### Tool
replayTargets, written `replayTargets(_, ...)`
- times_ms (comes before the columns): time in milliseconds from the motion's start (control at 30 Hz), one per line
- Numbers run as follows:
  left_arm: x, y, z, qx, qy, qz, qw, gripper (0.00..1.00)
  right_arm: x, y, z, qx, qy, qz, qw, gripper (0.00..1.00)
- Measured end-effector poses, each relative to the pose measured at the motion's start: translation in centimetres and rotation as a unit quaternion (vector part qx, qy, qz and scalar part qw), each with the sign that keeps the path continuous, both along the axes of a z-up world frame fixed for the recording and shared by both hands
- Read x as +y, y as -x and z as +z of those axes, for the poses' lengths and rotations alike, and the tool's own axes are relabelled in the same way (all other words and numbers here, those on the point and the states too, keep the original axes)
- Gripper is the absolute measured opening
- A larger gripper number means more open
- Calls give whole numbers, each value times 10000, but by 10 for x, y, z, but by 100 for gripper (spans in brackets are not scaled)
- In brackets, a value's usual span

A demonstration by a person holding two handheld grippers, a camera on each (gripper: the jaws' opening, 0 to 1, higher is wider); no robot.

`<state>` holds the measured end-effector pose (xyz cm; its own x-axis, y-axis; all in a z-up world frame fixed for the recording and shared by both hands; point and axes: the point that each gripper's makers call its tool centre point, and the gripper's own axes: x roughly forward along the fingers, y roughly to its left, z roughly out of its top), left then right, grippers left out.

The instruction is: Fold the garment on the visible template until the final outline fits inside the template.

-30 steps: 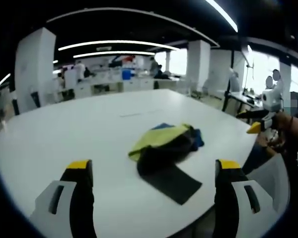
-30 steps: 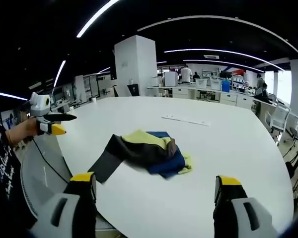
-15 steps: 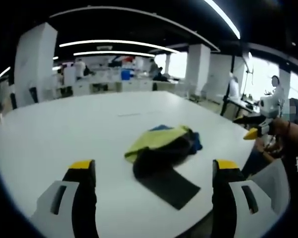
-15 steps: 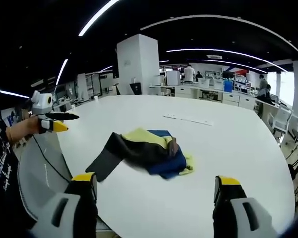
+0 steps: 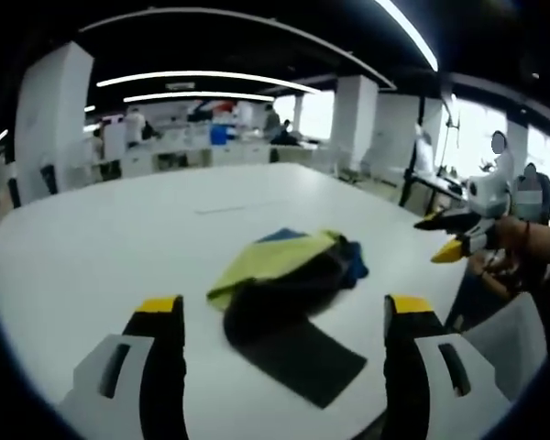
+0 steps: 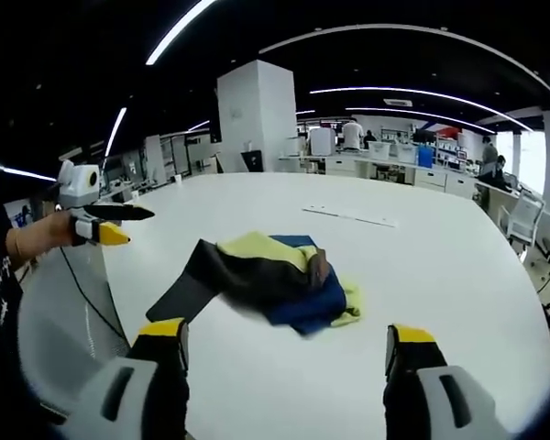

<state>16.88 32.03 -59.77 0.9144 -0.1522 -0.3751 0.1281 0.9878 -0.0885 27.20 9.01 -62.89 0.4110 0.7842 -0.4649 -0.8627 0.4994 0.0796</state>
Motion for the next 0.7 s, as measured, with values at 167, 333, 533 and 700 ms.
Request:
replayTargets(167, -13, -11, -8, 104, 283, -237, 9993, 76, 9, -6, -4, -31, -22, 63, 10000, 85)
replayTargets(333, -19, -27, -16, 98, 306, -350, 9989, 73, 23, -11, -10, -108, 7, 194, 9998, 81)
replayTargets(533, -25, -41, -29, 161, -91, -527, 9984, 64, 37, -18, -17, -69, 16, 278, 9996, 78)
replayTargets(700, -38, -54, -32, 80, -69, -760, 9971, 55, 48, -22, -23, -45, 40, 415, 9991, 75)
